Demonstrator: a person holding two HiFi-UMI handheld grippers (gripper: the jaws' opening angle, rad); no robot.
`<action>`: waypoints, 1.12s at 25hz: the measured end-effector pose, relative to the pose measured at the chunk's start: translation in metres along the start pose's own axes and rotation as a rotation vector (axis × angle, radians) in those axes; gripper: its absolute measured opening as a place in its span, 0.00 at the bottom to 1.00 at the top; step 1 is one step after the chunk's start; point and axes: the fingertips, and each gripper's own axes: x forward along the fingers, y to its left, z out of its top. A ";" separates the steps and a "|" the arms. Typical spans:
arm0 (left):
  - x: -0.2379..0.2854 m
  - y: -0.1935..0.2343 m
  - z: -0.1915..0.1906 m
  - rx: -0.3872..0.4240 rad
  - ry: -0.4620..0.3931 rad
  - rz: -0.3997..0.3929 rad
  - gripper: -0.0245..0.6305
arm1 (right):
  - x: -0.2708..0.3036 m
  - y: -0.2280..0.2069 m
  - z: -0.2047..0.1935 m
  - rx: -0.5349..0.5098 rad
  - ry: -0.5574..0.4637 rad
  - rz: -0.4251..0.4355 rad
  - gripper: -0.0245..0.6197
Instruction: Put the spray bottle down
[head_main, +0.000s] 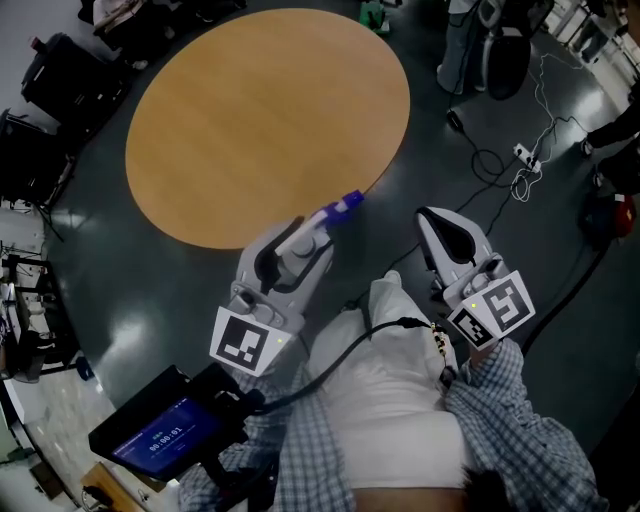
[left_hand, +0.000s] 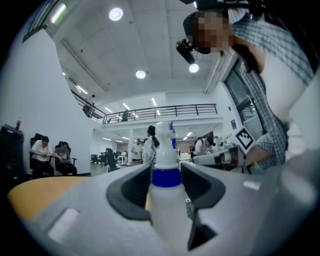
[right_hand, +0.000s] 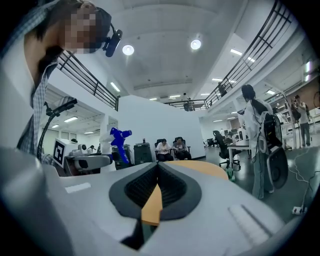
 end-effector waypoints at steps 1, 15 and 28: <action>0.000 0.001 0.000 -0.001 -0.002 0.004 0.32 | 0.000 -0.001 0.000 -0.001 0.000 -0.001 0.05; 0.061 0.060 -0.009 0.006 0.009 0.102 0.32 | 0.083 -0.067 -0.002 0.038 0.013 0.103 0.05; 0.146 0.118 -0.031 -0.010 0.063 0.185 0.32 | 0.161 -0.140 -0.006 0.075 0.060 0.192 0.05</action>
